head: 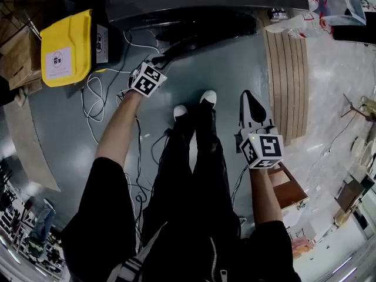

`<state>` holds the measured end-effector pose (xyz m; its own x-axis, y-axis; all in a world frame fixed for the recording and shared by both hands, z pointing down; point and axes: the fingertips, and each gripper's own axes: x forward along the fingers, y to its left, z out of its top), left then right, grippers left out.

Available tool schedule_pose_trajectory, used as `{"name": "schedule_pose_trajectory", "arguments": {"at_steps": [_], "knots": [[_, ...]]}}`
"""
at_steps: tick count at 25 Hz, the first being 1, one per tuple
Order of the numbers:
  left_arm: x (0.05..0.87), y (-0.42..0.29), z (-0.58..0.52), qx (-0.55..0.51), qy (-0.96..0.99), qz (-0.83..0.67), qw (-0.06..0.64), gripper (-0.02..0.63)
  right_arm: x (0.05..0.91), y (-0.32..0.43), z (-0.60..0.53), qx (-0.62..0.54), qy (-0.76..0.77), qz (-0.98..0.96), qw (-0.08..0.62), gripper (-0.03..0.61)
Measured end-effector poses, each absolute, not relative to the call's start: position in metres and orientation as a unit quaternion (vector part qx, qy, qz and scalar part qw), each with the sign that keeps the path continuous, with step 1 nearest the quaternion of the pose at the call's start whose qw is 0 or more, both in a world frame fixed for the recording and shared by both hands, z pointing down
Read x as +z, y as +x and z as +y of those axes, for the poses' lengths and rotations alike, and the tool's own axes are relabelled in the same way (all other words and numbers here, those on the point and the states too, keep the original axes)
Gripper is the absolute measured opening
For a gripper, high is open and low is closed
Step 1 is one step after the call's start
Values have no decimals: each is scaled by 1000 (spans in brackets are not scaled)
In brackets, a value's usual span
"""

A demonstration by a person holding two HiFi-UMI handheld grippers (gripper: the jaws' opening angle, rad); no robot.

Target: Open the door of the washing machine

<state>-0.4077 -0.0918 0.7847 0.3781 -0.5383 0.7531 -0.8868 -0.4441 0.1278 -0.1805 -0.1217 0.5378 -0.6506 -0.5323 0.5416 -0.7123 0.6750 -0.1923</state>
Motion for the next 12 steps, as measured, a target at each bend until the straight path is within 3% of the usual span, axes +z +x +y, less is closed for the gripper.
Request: {"name": "schedule_pose_trajectory", "arguments": {"at_steps": [12], "knots": [[786, -290, -20, 286, 782, -468, 297, 64, 529, -108, -97, 204, 364, -883, 213, 3]]}}
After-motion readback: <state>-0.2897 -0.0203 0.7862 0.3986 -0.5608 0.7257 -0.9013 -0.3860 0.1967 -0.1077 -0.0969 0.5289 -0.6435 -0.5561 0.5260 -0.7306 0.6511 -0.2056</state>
